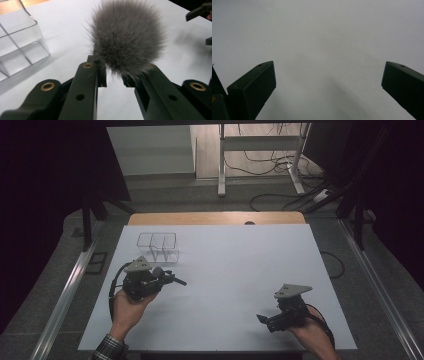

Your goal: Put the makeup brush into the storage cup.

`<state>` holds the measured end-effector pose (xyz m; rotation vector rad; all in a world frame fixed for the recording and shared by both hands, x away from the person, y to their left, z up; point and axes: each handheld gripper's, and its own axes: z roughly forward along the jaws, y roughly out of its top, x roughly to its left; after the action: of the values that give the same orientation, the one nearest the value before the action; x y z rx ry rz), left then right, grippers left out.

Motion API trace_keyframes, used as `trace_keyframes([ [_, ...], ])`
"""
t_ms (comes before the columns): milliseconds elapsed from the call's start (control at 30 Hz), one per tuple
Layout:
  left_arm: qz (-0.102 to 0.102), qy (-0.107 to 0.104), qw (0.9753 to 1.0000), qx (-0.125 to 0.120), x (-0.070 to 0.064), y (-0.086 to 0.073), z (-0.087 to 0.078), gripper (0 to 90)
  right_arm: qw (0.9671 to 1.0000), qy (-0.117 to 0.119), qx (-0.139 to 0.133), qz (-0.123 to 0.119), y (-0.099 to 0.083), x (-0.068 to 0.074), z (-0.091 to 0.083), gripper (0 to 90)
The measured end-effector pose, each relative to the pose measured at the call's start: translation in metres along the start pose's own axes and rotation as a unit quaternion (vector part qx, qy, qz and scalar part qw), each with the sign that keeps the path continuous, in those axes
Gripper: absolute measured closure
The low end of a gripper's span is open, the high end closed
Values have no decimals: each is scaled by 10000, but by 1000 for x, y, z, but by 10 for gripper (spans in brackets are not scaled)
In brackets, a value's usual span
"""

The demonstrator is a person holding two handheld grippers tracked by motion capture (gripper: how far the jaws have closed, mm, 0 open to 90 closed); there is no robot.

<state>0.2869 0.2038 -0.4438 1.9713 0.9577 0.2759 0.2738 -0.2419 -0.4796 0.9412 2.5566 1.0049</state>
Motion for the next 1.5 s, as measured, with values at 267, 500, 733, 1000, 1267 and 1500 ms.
trace_keyframes([
  [267, -43, 81, 10000, -7, 8, 1, 0, 767, 9999, -116, -37, 78, -6, -6, -7, 0],
  [500, -59, 128, 9999, 11, 14, 2, -1, 768, 9997, -199, 8, 120, -10, -10, -11, 0],
  [733, -104, 158, 9998, -29, 20, 4, -3, 768, 9994, -272, 28, 218, -15, -16, -15, 0],
  [1000, -113, 228, 9997, -26, 27, 7, -4, 767, 9984, -402, 28, 397, -22, -23, -22, 0],
  [1267, -120, 297, 9995, -24, 33, 11, -4, 768, 9974, -511, 65, 506, -29, -28, -27, 0],
  [1500, -129, 380, 9992, 3, 39, 14, -5, 768, 9967, -573, 86, 565, -34, -28, -30, 0],
])
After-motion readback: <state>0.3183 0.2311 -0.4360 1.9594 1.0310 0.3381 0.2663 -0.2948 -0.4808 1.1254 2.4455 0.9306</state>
